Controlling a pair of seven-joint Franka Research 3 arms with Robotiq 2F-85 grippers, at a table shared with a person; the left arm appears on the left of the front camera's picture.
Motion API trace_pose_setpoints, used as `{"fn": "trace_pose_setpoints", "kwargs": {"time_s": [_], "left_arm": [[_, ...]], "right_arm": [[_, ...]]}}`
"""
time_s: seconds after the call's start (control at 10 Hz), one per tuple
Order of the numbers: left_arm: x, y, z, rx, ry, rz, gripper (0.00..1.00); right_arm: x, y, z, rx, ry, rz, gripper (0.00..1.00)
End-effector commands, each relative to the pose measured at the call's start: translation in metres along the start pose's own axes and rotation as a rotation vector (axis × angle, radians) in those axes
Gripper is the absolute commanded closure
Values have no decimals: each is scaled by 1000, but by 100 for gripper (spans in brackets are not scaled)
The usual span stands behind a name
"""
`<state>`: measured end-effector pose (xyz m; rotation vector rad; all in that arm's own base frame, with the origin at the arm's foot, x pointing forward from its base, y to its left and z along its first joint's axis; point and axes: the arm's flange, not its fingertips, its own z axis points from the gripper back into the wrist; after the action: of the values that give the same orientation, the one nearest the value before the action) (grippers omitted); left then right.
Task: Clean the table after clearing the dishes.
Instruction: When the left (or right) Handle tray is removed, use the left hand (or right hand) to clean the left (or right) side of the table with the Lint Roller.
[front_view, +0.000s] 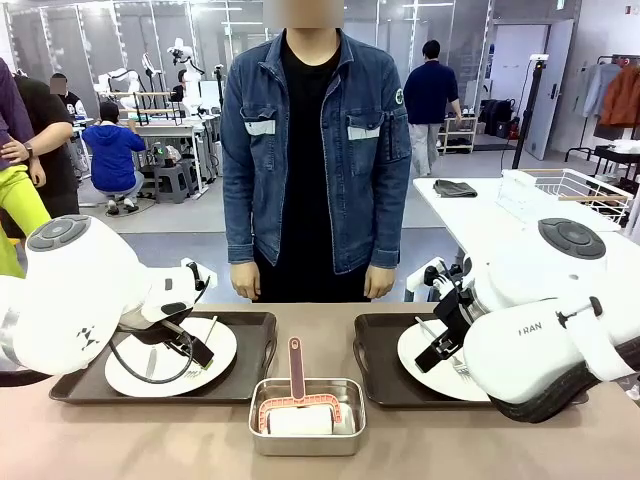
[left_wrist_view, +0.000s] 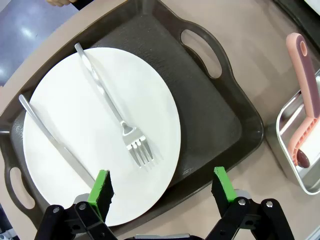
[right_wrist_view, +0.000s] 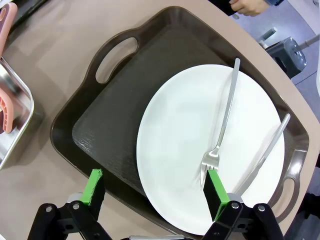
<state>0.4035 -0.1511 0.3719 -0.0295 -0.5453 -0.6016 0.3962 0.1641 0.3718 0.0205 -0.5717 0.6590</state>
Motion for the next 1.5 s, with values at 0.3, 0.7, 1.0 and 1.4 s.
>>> {"fn": "trace_pose_setpoints", "kwargs": {"time_s": [0.3, 0.7, 1.0, 1.4], "left_arm": [[0, 0, 0, 0, 0, 1, 0], [0, 0, 0, 0, 0, 0, 0], [19, 22, 26, -149, 73, -5, 0], [17, 71, 47, -679, 130, 121, 0]], "right_arm": [[0, 1, 0, 1, 0, 0, 0], [0, 0, 0, 0, 0, 0, 0], [21, -42, 21, 165, -14, -37, 0], [25, -87, 37, 542, -65, -184, 0]]}}
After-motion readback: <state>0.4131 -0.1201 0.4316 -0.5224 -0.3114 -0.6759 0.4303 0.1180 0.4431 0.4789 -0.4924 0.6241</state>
